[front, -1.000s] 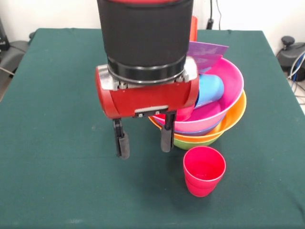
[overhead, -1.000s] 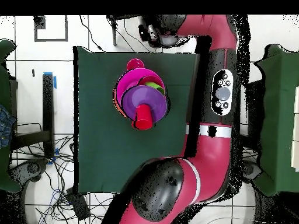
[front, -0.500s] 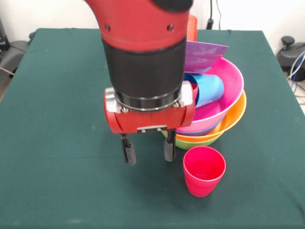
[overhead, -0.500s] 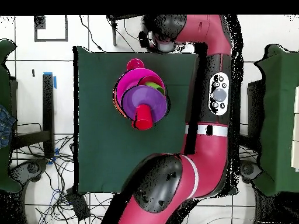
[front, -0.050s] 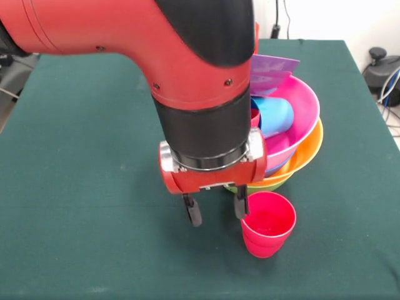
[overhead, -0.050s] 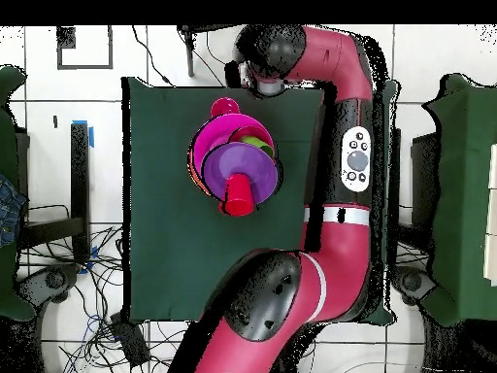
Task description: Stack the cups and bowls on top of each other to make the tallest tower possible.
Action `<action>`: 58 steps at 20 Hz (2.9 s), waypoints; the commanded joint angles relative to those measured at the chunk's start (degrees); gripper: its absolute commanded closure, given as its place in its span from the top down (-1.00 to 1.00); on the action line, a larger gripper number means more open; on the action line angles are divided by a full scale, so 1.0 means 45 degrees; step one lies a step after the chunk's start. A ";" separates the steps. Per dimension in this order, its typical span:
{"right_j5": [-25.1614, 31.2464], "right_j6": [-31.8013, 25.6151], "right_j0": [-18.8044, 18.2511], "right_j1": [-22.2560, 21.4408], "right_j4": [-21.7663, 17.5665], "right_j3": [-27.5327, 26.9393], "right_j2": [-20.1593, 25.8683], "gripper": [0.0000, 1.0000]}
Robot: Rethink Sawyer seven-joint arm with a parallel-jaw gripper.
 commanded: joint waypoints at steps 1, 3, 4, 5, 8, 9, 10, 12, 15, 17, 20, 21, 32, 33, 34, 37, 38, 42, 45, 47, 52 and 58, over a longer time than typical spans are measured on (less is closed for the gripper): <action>-0.0856 0.1890 0.0597 0.0149 -0.0041 -0.0243 -0.0050 1.00; -0.1012 0.1950 0.0671 0.0238 -0.0157 -0.0660 0.0143 1.00; -0.1033 0.1970 0.0703 0.0281 -0.0184 -0.0829 0.0246 1.00; -0.1004 0.1944 0.0725 0.0315 -0.0182 -0.0924 0.0321 1.00; -0.0751 0.1836 0.0821 0.0573 -0.0266 -0.1305 0.0652 1.00; -0.0667 0.1774 0.0849 0.0645 -0.0309 -0.1401 0.0731 1.00; -0.0399 0.1824 0.0883 0.0713 -0.0362 -0.1508 0.0787 1.00; 0.0184 0.2055 0.0919 0.0738 -0.0276 -0.1502 0.0710 1.00; 0.0736 0.2000 0.0969 0.0835 -0.0174 -0.1560 0.0811 1.00; 0.1218 0.2001 0.0983 0.0830 -0.0016 -0.1471 0.0756 1.00; 0.1944 0.1931 0.1007 0.0805 0.0122 -0.1354 0.0569 1.00; 0.2166 0.1966 0.1020 0.0774 0.0186 -0.1253 0.0427 1.00; 0.3345 0.1864 0.1223 0.0908 -0.0194 -0.1178 -0.0191 1.00; 0.3258 0.1785 0.1235 0.0888 -0.0219 -0.1153 -0.0222 1.00; 0.3170 0.1707 0.1247 0.0869 -0.0243 -0.1128 -0.0252 1.00; 0.2711 0.1578 0.1319 0.0989 -0.0371 -0.1250 -0.0184 1.00; 0.2499 0.1549 0.1346 0.1034 -0.0401 -0.1280 -0.0163 1.00; 0.1636 0.1618 0.1372 0.0998 -0.0408 -0.1166 -0.0336 1.00; 0.1116 0.1152 0.1417 0.1000 -0.0784 -0.1340 -0.0416 1.00; 0.0954 0.1150 0.1408 0.0880 -0.0751 -0.1186 -0.0617 1.00; 0.0742 0.1017 0.1400 0.0695 -0.0759 -0.0919 -0.1156 1.00; 0.1043 0.0691 0.1497 0.0801 -0.1005 -0.1434 -0.1231 1.00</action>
